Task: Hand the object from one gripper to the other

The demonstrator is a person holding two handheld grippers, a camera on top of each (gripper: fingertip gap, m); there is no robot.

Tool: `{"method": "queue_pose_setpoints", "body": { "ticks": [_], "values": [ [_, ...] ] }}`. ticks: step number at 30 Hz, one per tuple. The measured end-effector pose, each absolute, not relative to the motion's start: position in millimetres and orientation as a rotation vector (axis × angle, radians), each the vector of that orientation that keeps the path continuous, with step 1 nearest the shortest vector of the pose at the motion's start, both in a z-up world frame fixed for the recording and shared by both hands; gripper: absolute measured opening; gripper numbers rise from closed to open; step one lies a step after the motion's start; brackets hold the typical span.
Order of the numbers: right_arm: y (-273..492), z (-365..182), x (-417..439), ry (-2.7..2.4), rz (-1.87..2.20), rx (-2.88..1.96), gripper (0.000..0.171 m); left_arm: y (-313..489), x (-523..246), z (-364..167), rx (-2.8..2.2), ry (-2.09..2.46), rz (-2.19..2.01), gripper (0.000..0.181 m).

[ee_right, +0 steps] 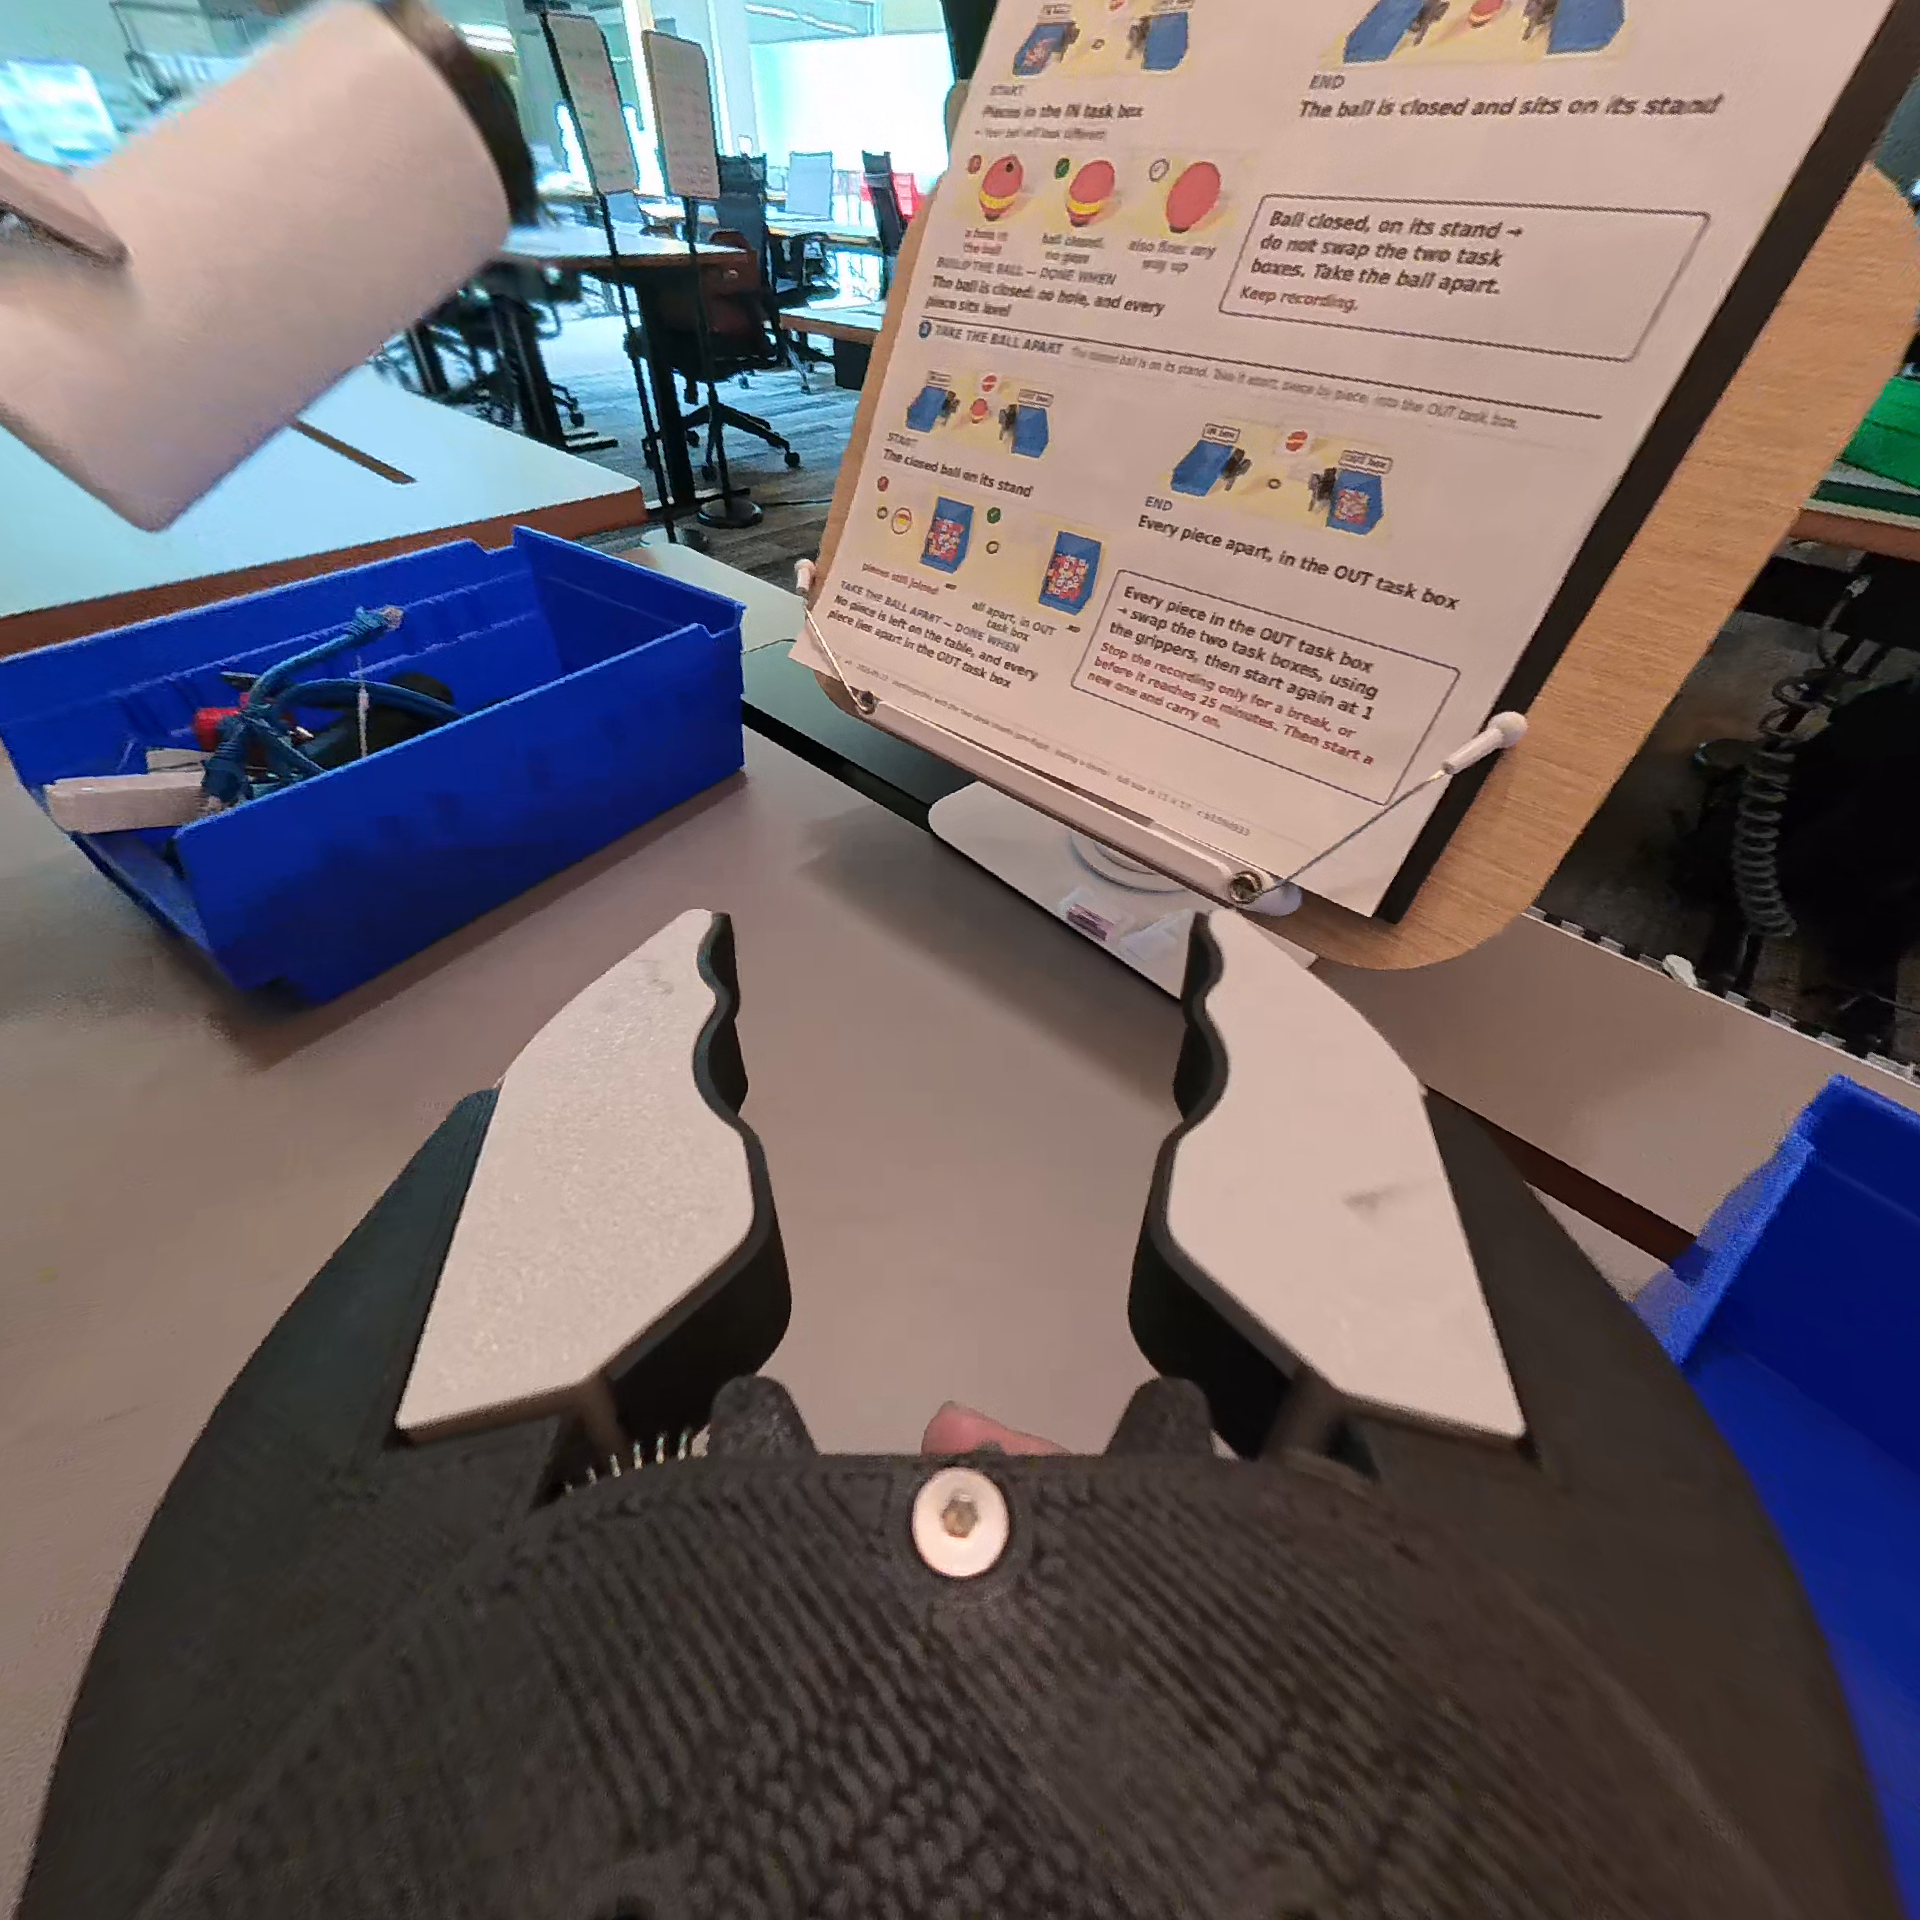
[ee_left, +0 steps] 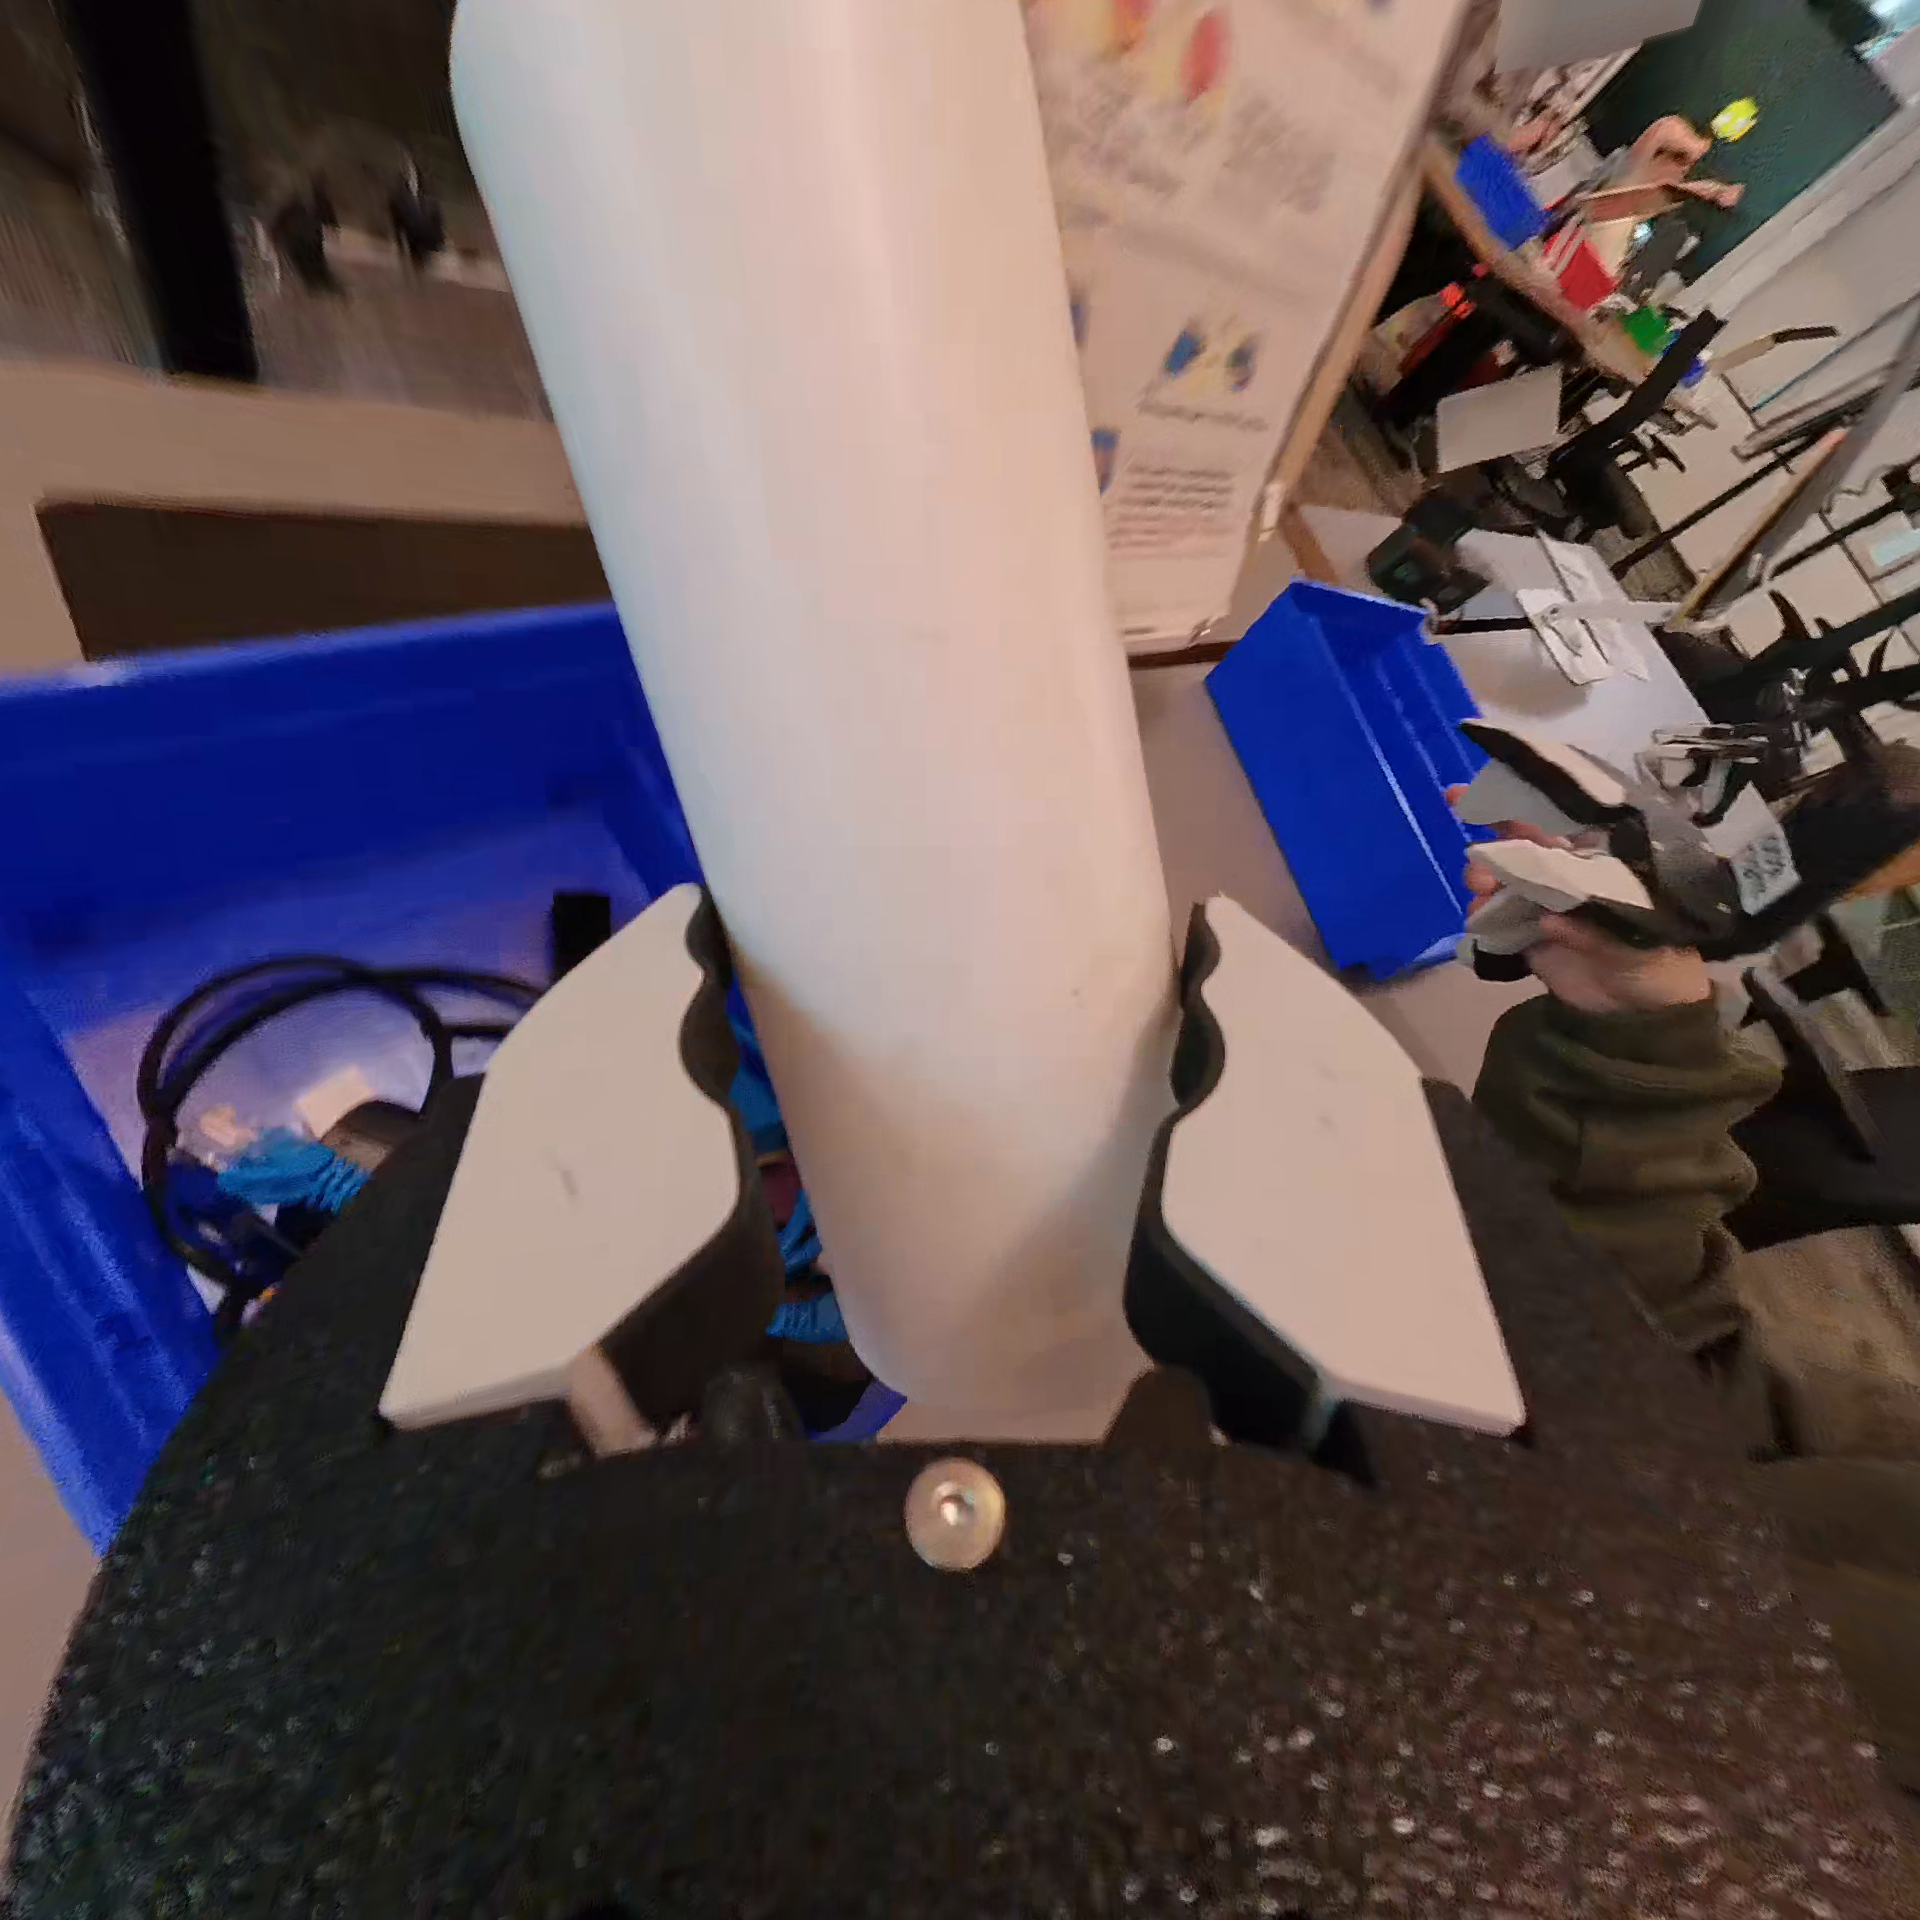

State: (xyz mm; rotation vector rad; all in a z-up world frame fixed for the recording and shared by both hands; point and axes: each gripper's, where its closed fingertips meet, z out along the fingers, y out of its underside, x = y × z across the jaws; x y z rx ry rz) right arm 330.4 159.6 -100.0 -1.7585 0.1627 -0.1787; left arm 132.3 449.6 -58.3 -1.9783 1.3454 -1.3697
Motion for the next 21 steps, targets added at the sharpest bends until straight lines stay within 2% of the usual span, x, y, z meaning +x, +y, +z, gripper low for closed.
{"method": "queue_pose_setpoints", "body": {
  "ticks": [4,8,14,21],
  "values": [
    [172,-93,313,0.131,-0.093,-1.710,0.088,398,131,-24,-1.677,1.444,-1.392,0.083],
    [188,-84,288,0.102,0.020,-1.630,0.101,326,143,-25,-1.418,1.555,-1.486,0.083],
    [192,-91,244,0.119,0.192,-1.578,0.107,249,180,-79,-1.167,1.598,-1.555,0.083],
    [177,-101,243,0.302,0.281,-1.382,0.104,208,212,-139,-0.870,1.566,-1.172,0.082]
  ]
}}
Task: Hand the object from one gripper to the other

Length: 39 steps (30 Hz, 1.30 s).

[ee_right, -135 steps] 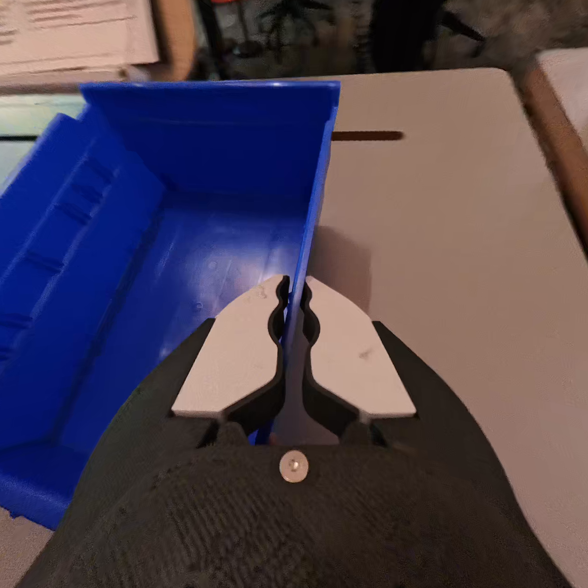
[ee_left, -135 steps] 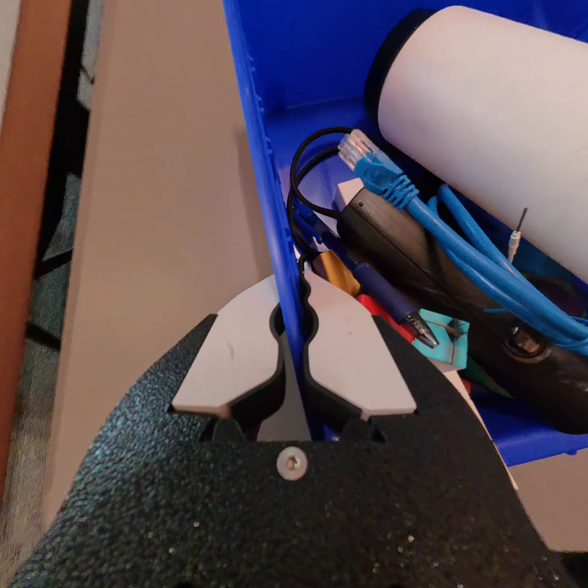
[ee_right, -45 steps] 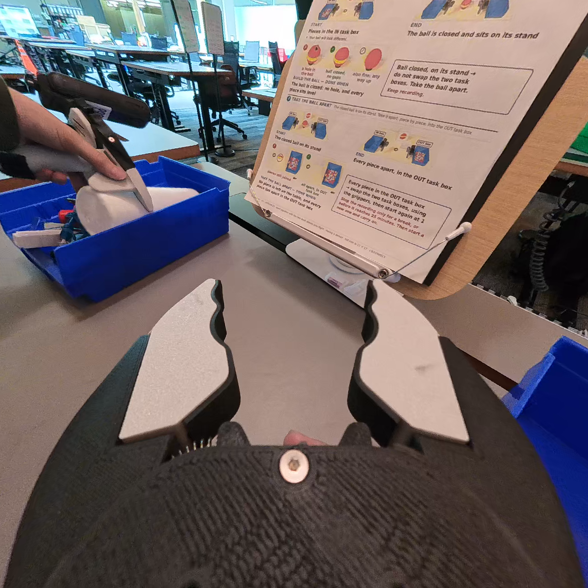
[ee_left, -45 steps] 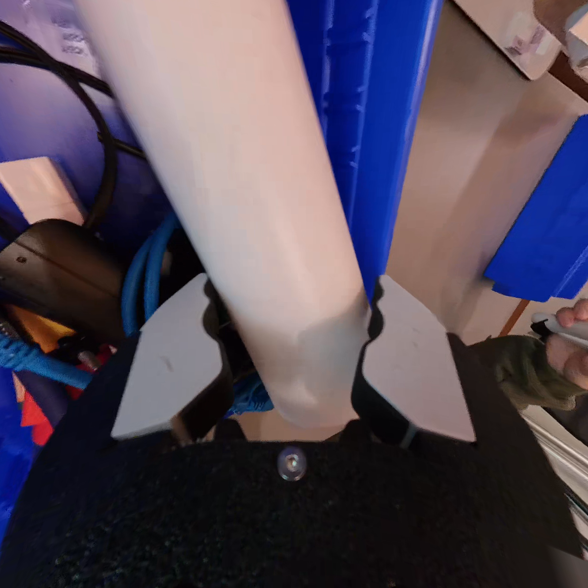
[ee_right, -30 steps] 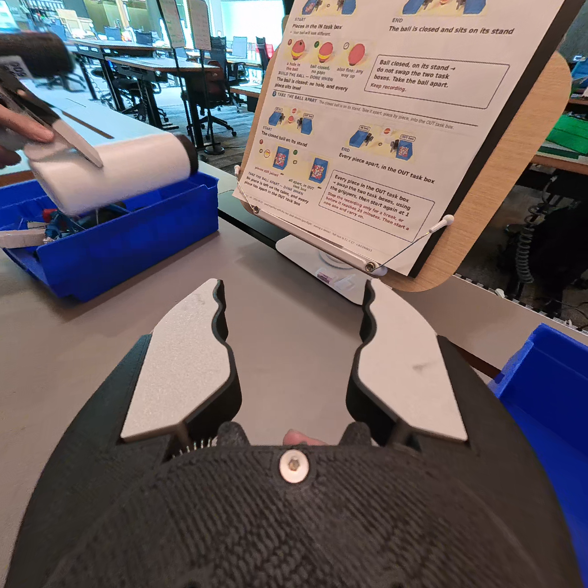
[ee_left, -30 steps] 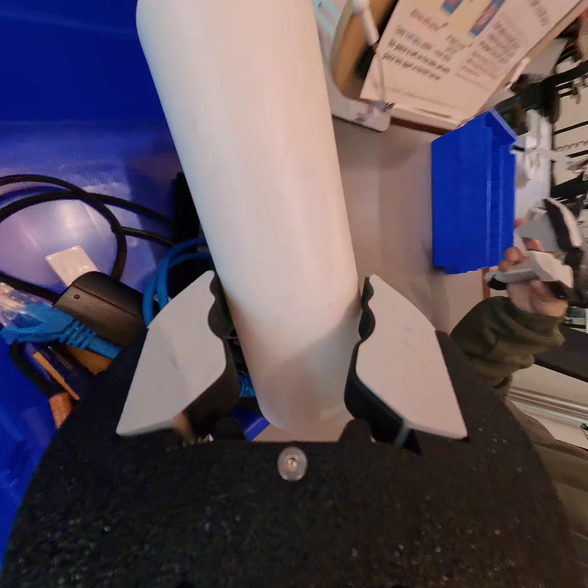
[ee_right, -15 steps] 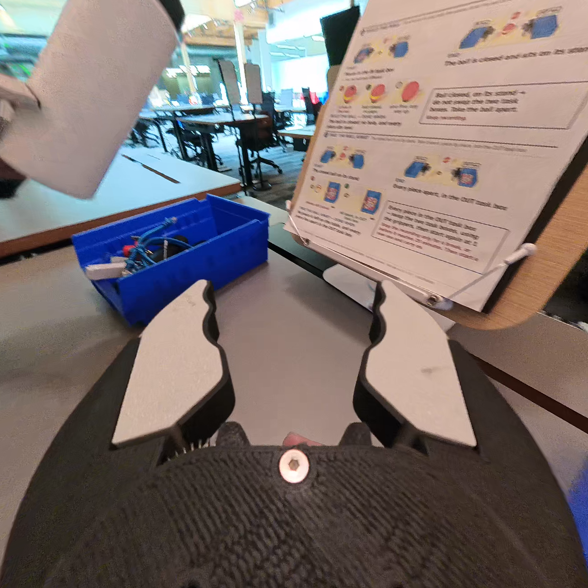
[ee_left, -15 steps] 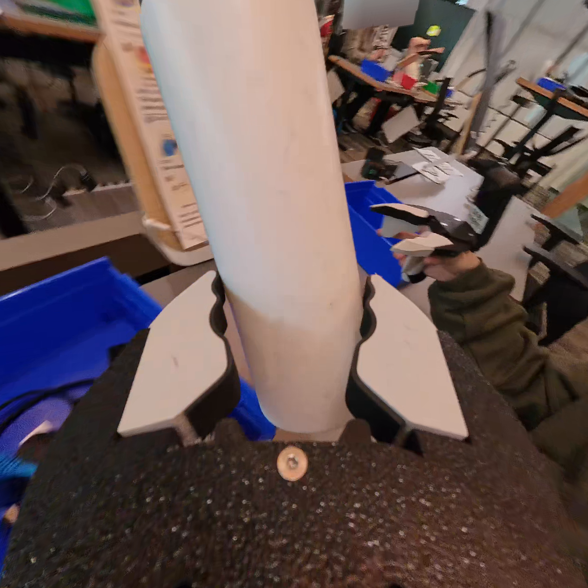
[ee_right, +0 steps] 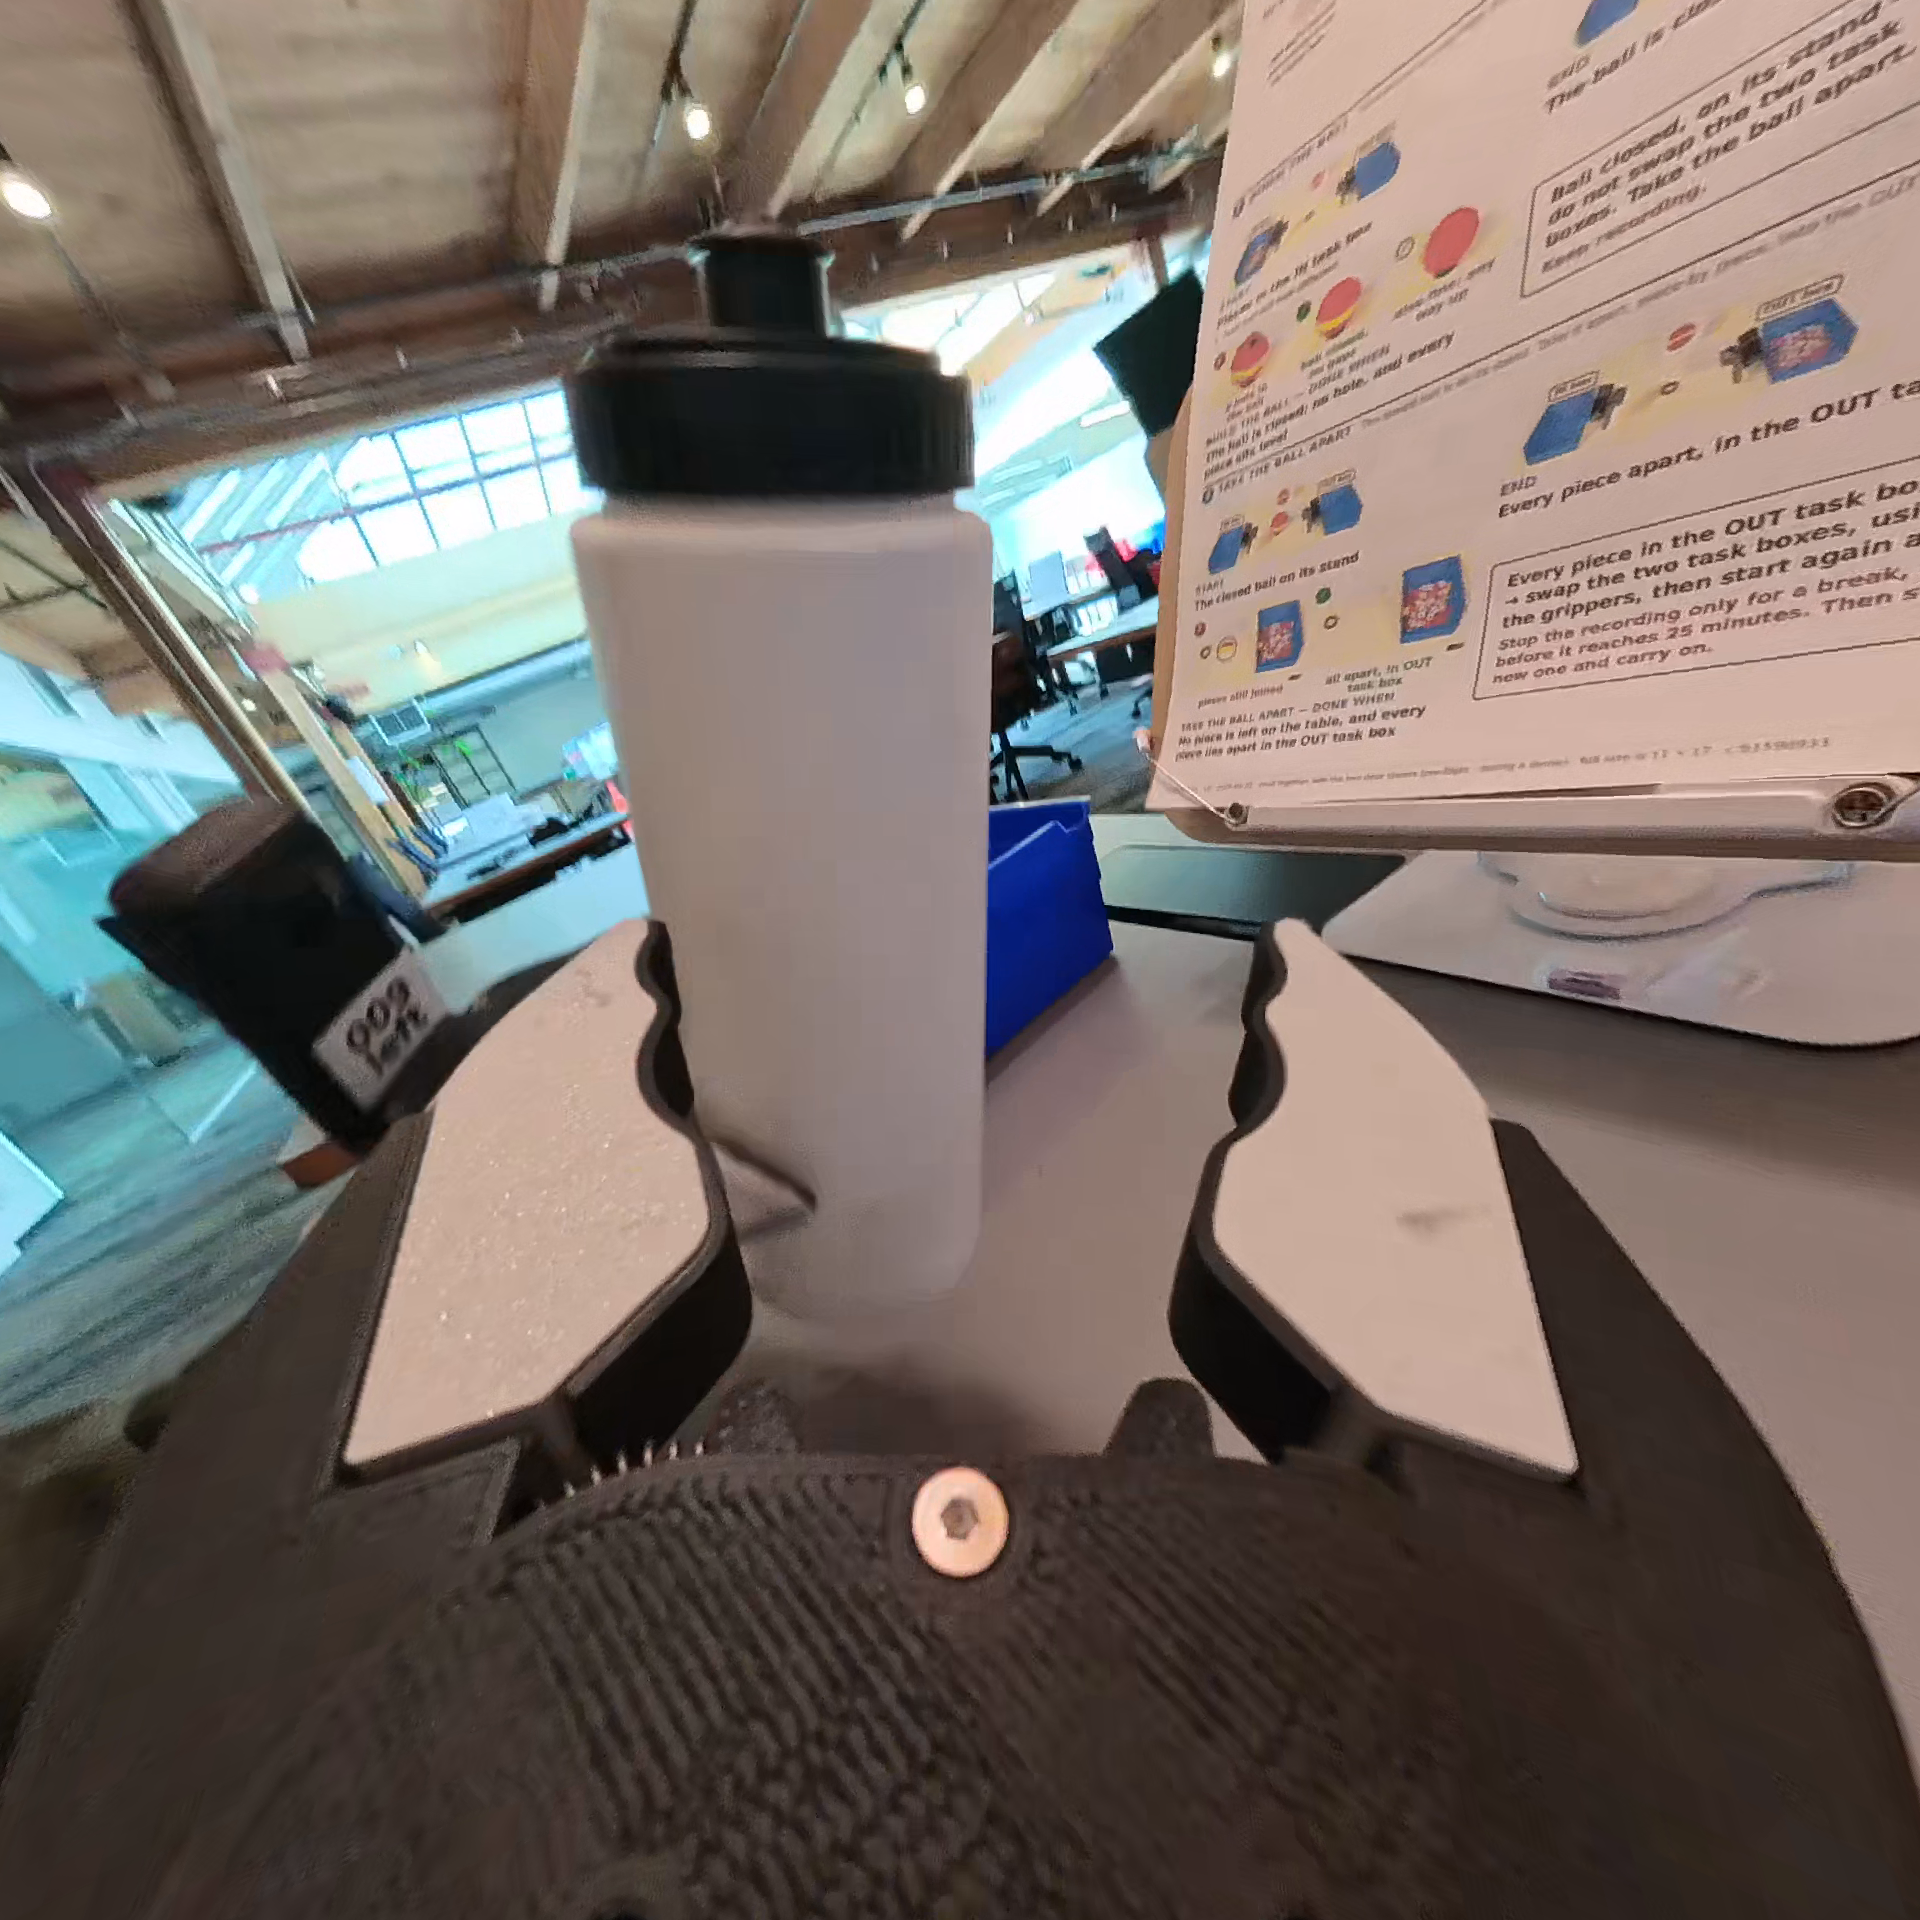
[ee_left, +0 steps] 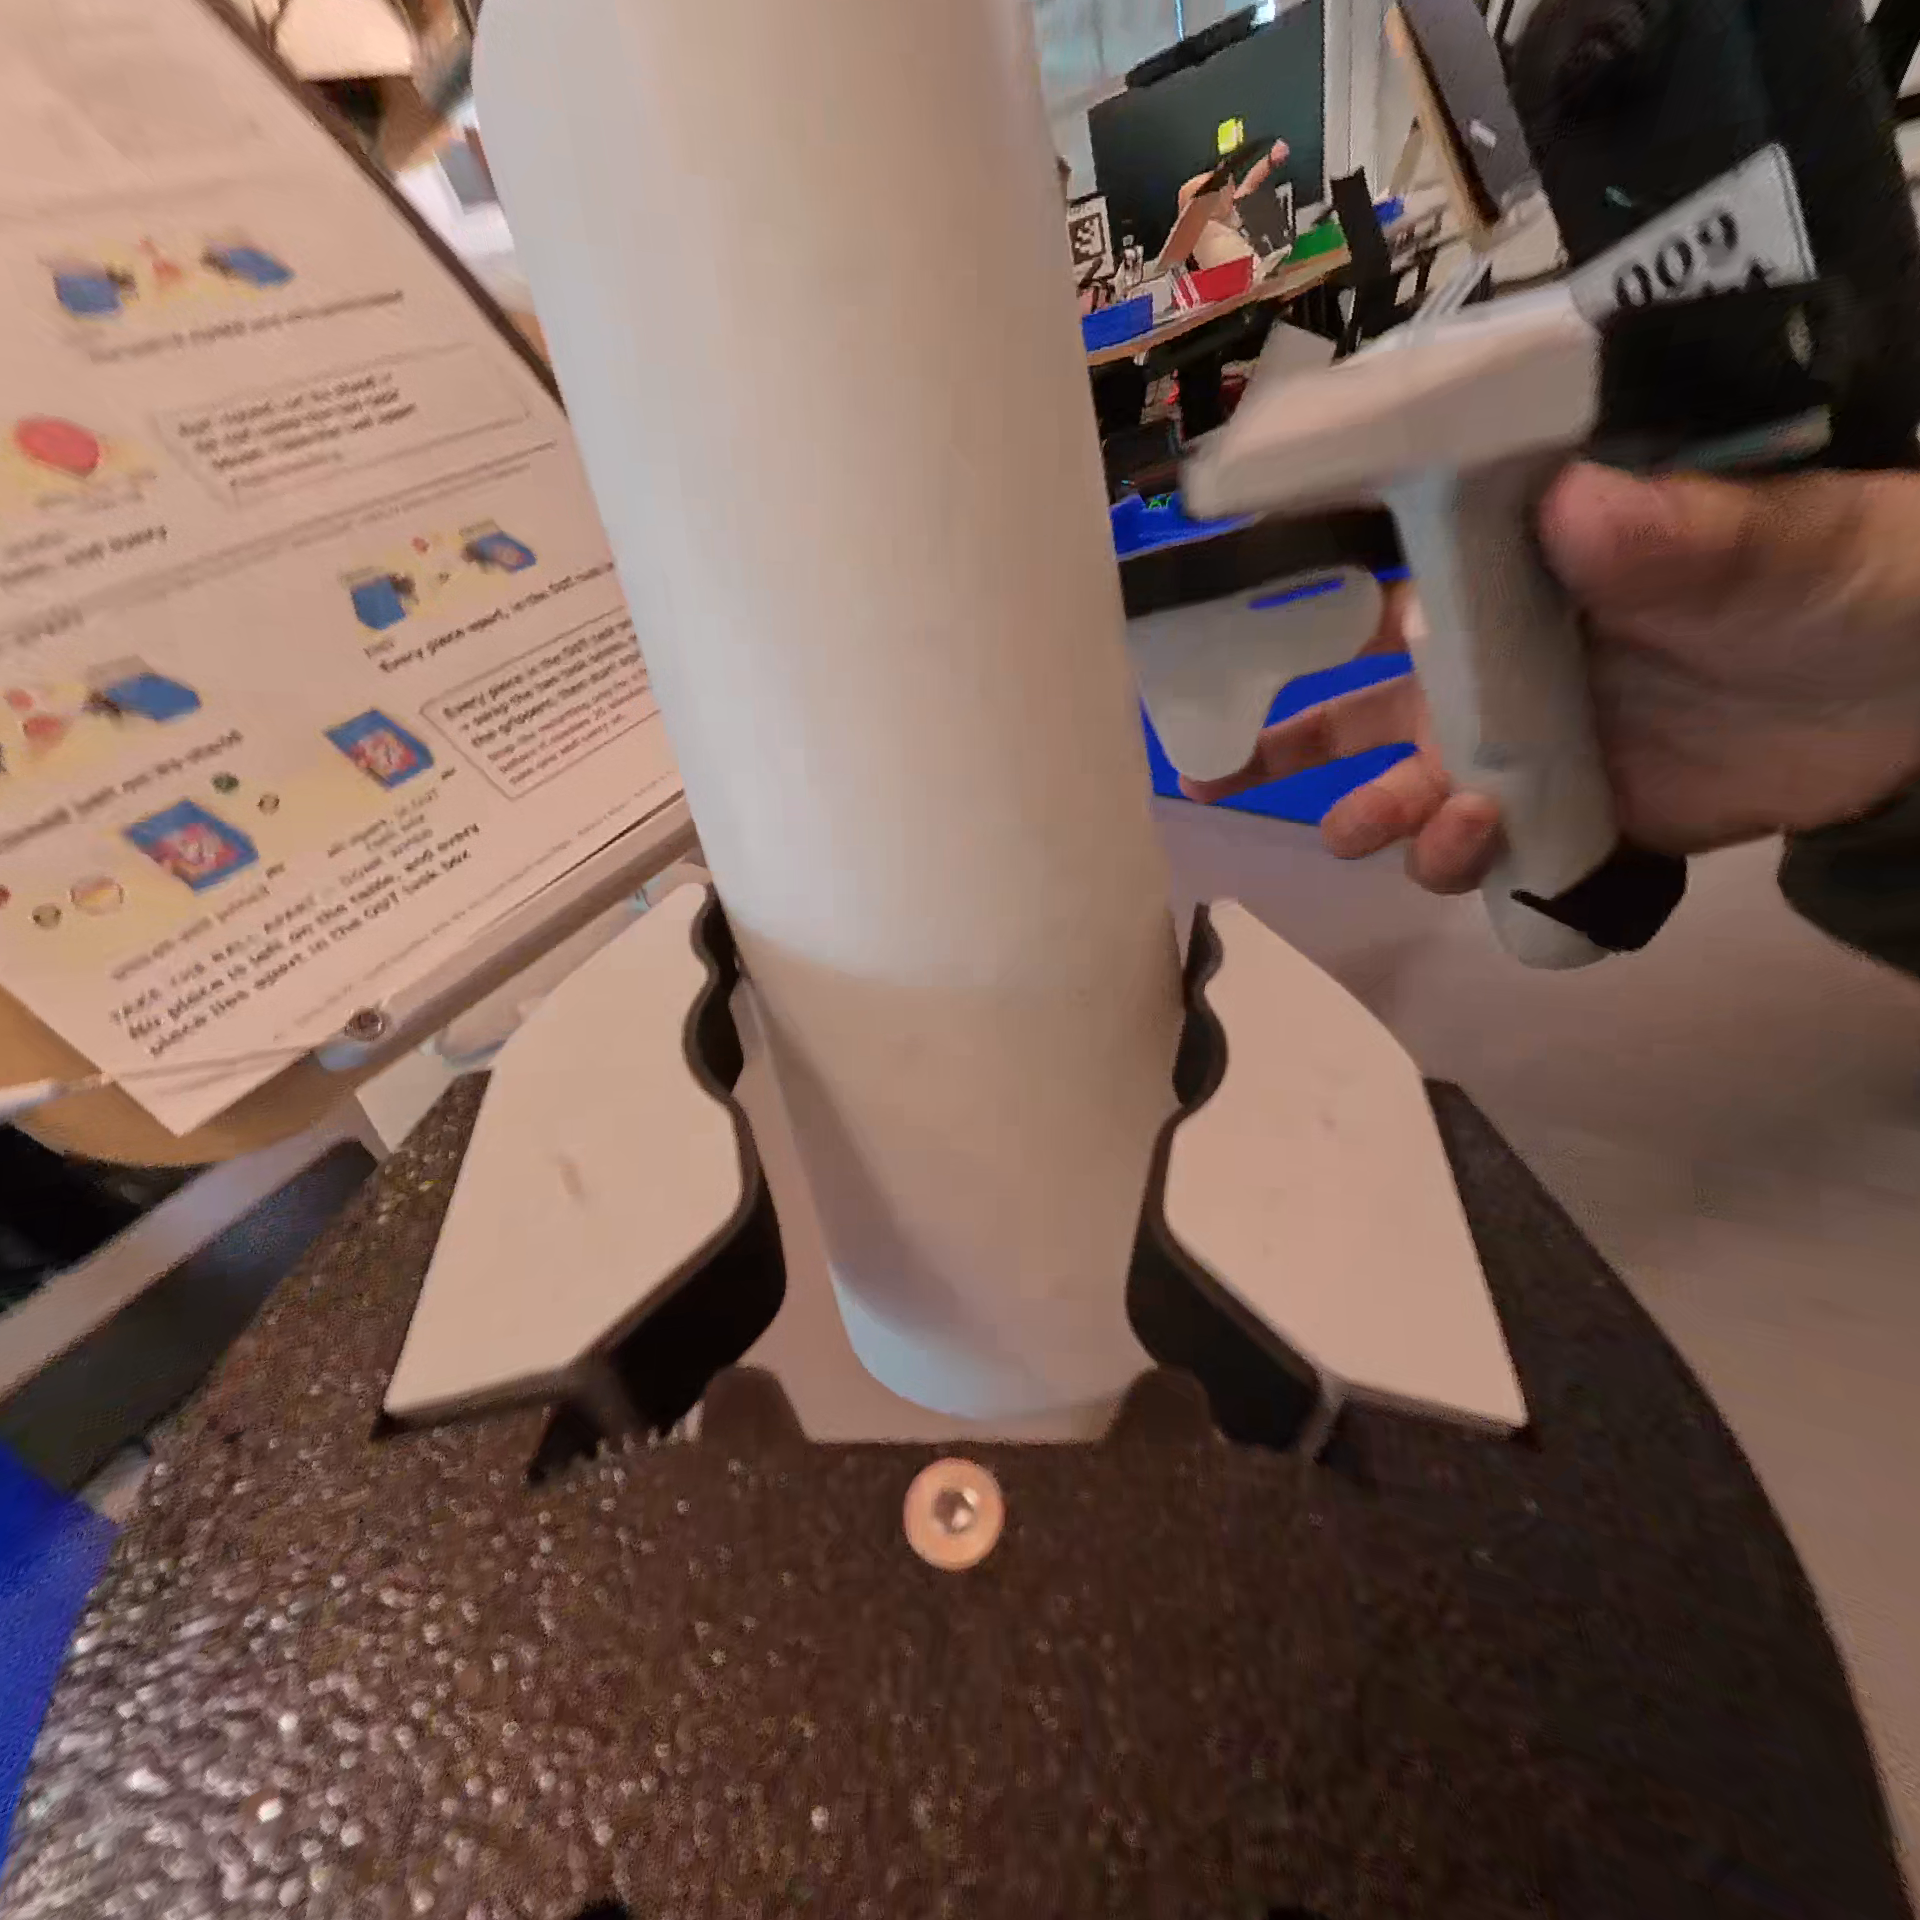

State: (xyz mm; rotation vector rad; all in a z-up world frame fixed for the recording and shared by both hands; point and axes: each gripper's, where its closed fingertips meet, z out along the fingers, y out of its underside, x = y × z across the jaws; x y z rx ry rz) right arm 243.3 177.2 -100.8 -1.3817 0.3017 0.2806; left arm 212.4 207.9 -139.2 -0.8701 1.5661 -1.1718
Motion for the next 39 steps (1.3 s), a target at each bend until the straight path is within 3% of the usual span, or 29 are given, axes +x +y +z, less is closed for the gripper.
{"method": "queue_pose_setpoints", "body": {
  "ticks": [4,9,15,19,21,23,29,39],
  "values": [
    [189,-97,236,0.248,0.279,-1.351,0.109,201,214,-148,-0.778,1.536,-1.000,0.082],
    [206,-89,214,0.168,0.330,-1.286,0.102,211,213,-161,-0.703,1.517,-0.749,0.082],
    [213,-98,217,0.211,0.235,-1.296,0.103,201,212,-165,-0.641,1.514,-0.700,0.083],
    [202,-98,212,0.134,0.382,-1.296,0.102,184,200,-161,-0.634,1.527,-0.944,0.078],
    [189,-92,209,0.083,0.470,-1.242,0.102,183,196,-168,-0.735,1.624,-1.105,0.089],
    [176,-87,203,0.010,0.541,-1.209,0.102,183,193,-178,-0.898,1.745,-1.287,0.112],
    [150,-81,158,-0.283,0.720,-1.157,0.103,130,139,-186,-0.897,2.159,-1.968,0.106],
    [154,-80,155,-0.257,0.759,-1.118,0.100,102,144,-220,-0.855,2.343,-1.801,0.104]
  ]
}}
